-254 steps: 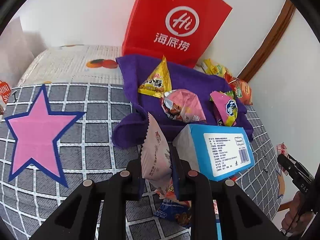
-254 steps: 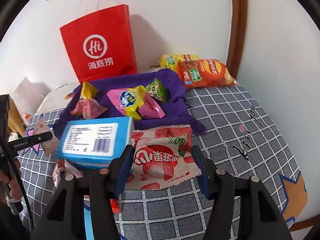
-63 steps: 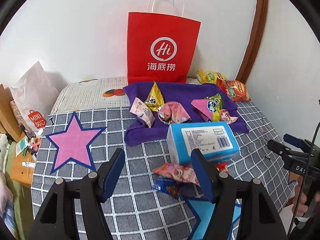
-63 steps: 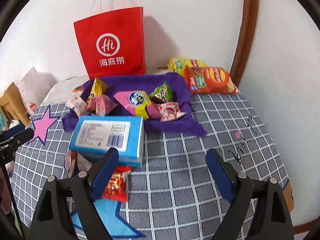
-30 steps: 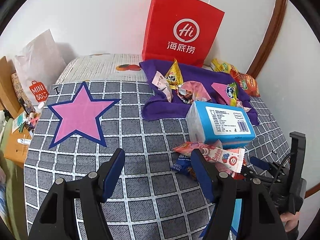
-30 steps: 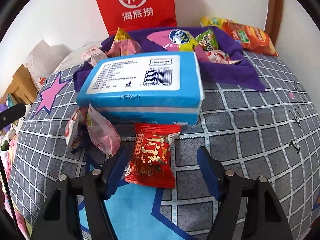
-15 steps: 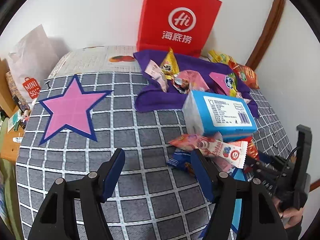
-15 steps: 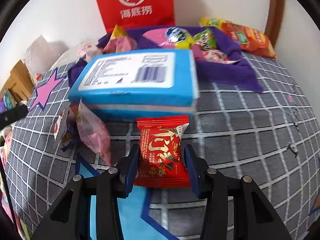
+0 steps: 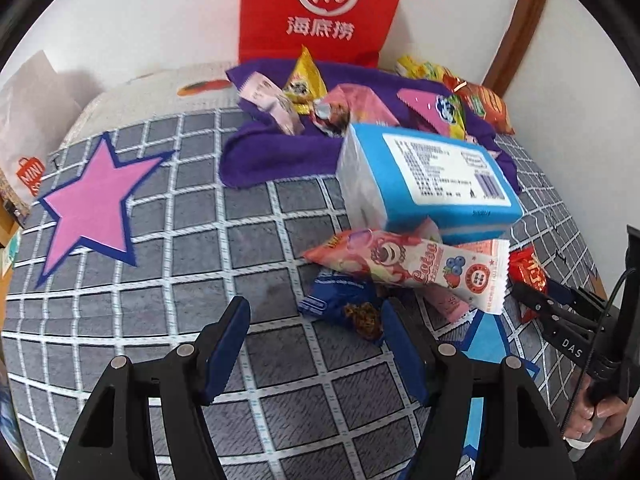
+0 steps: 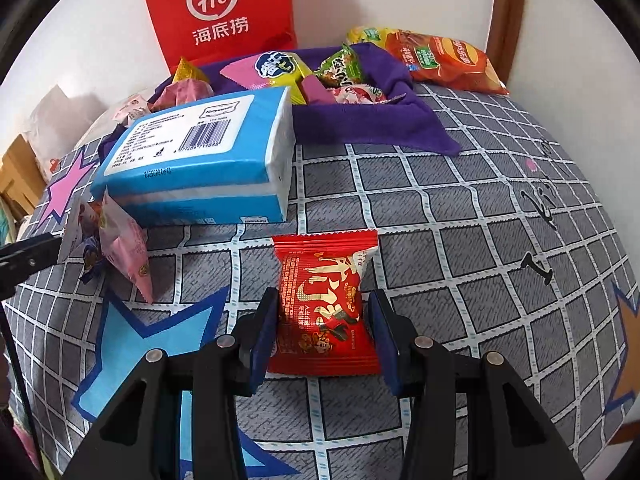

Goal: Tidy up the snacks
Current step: 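Grasp the small red candy packet with the right tool, then move the left tool toward the pink-white Lotso wafer bar while the right tool holds the red packet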

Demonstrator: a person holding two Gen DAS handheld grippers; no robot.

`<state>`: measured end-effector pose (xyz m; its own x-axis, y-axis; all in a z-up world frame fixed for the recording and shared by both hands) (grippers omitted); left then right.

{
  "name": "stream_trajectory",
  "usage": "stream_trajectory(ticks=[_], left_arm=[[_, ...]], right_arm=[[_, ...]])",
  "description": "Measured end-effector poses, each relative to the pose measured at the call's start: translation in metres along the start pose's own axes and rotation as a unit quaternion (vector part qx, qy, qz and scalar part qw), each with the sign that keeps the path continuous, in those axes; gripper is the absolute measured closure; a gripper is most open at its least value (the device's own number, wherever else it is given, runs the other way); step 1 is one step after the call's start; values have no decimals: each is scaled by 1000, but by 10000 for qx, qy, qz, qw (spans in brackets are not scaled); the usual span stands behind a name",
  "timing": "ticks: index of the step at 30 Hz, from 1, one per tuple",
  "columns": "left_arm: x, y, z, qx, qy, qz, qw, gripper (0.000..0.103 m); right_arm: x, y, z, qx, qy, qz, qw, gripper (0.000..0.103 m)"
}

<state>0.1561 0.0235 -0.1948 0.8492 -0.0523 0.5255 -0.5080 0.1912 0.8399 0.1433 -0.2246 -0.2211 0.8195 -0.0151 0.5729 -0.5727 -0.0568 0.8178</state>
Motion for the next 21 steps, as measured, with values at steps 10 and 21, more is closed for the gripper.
stream_trajectory(ticks=[10,21], left_arm=[[4,-26,17,-291,-288,-178,9990,37],[2,-37,35,-157,-767,-146,9968,28]], right_arm=[[5,-8,1,68,-17,38,10000,57],[8,-14,4,45,83,134,9999,56]])
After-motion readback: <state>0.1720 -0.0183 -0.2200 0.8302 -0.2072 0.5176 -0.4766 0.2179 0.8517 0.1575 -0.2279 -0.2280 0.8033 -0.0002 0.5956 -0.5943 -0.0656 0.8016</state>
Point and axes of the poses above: each gripper's, at about its wrist camera, not at the fingertips, and y roughly against the way its jaws point, z to its right, x to its top, the point moved 4 cm from there along -y, roughly the way its jaws point
